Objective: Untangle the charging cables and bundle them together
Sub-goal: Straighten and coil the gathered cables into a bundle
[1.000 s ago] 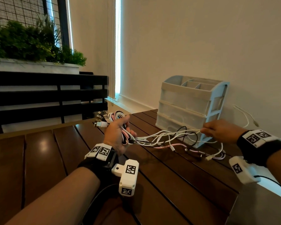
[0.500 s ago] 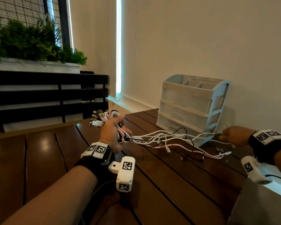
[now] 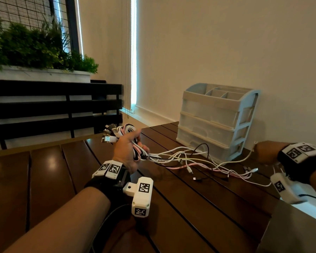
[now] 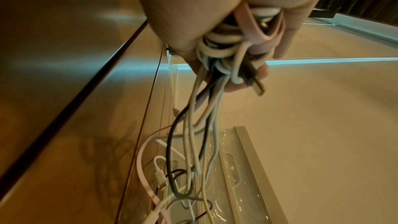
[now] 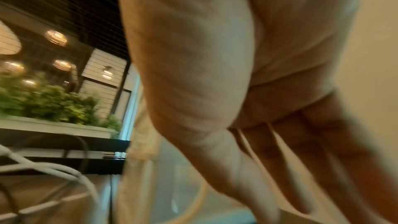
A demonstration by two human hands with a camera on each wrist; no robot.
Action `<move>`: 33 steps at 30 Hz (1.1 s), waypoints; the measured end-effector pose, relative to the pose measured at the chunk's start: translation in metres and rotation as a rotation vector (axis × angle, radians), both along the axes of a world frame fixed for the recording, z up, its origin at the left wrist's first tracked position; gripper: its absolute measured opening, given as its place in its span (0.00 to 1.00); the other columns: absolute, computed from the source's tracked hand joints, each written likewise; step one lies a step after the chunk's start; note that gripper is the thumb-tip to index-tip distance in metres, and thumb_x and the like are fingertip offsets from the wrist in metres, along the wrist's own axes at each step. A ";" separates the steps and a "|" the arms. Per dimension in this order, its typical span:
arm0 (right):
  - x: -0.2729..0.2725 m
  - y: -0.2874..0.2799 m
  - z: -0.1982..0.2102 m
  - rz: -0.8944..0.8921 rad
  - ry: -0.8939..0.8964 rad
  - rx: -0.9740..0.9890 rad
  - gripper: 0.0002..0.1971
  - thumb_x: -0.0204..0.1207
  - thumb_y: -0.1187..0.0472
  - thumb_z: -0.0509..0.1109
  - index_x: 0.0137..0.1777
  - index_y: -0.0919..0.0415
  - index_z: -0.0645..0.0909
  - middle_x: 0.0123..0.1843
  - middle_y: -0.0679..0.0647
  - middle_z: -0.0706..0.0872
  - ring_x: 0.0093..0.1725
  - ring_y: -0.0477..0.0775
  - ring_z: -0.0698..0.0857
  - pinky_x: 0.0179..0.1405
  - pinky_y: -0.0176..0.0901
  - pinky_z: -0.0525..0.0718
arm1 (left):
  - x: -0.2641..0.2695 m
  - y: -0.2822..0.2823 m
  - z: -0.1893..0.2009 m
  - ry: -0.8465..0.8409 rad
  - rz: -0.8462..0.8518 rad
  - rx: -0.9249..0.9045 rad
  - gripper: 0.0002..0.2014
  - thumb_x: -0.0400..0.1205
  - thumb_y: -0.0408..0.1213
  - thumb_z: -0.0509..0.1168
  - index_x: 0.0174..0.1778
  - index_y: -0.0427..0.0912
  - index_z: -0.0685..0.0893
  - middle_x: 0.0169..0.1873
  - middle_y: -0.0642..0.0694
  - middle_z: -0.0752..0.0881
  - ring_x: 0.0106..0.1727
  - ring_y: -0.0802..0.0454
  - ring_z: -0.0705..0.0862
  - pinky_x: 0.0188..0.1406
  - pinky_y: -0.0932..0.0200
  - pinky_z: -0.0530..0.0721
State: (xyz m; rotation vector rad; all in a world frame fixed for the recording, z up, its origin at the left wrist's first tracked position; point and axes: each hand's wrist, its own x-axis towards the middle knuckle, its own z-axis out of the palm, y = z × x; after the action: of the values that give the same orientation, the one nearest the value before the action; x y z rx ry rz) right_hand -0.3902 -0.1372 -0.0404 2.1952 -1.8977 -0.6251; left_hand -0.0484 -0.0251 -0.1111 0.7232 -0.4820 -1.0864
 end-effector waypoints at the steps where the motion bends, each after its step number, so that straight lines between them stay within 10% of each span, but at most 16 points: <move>1: 0.010 0.007 0.005 0.026 0.011 0.013 0.12 0.83 0.62 0.58 0.57 0.62 0.82 0.46 0.50 0.82 0.42 0.46 0.79 0.32 0.25 0.76 | -0.001 0.000 0.000 -0.002 -0.004 0.005 0.15 0.79 0.40 0.67 0.27 0.41 0.76 0.15 0.47 0.71 0.16 0.49 0.74 0.28 0.58 0.79; 7: 0.075 0.045 0.043 0.071 -0.377 0.224 0.13 0.79 0.54 0.67 0.36 0.60 0.85 0.29 0.51 0.86 0.26 0.47 0.82 0.32 0.38 0.81 | -0.004 0.000 0.002 -0.007 -0.005 0.029 0.14 0.78 0.40 0.68 0.29 0.40 0.76 0.15 0.46 0.72 0.16 0.49 0.75 0.30 0.56 0.79; 12: 0.105 0.053 0.052 0.005 -1.206 0.421 0.12 0.85 0.63 0.59 0.64 0.66 0.77 0.53 0.65 0.89 0.47 0.63 0.91 0.43 0.52 0.89 | -0.004 0.003 0.003 0.005 -0.010 0.038 0.14 0.78 0.41 0.68 0.29 0.41 0.75 0.17 0.47 0.71 0.15 0.50 0.74 0.28 0.58 0.77; 20: 0.181 0.082 0.010 0.668 -0.714 0.208 0.34 0.70 0.51 0.78 0.76 0.52 0.71 0.70 0.47 0.81 0.67 0.46 0.80 0.70 0.42 0.75 | -0.011 0.007 0.009 0.031 -0.088 -0.006 0.12 0.75 0.40 0.69 0.29 0.41 0.74 0.16 0.48 0.70 0.15 0.52 0.73 0.23 0.62 0.78; 27: 0.208 0.078 -0.015 0.658 -0.873 0.455 0.09 0.78 0.58 0.70 0.53 0.62 0.81 0.40 0.52 0.88 0.37 0.47 0.86 0.52 0.45 0.83 | -0.006 0.010 0.010 0.108 -0.131 -0.053 0.15 0.82 0.39 0.64 0.30 0.40 0.73 0.13 0.47 0.71 0.14 0.52 0.73 0.17 0.68 0.76; 33: 0.197 0.075 -0.006 0.647 -0.601 0.470 0.17 0.82 0.47 0.62 0.35 0.55 0.79 0.29 0.50 0.80 0.33 0.50 0.79 0.47 0.47 0.81 | -0.010 0.008 0.010 0.015 -0.162 -0.042 0.12 0.70 0.41 0.70 0.29 0.41 0.73 0.15 0.48 0.68 0.16 0.53 0.70 0.21 0.62 0.77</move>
State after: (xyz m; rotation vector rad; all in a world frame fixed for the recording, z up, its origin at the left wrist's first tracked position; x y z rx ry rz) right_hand -0.1937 -0.0617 -0.0469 3.3654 -1.1219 -0.3217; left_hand -0.0581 -0.0166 -0.1012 0.6471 -0.5559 -1.2284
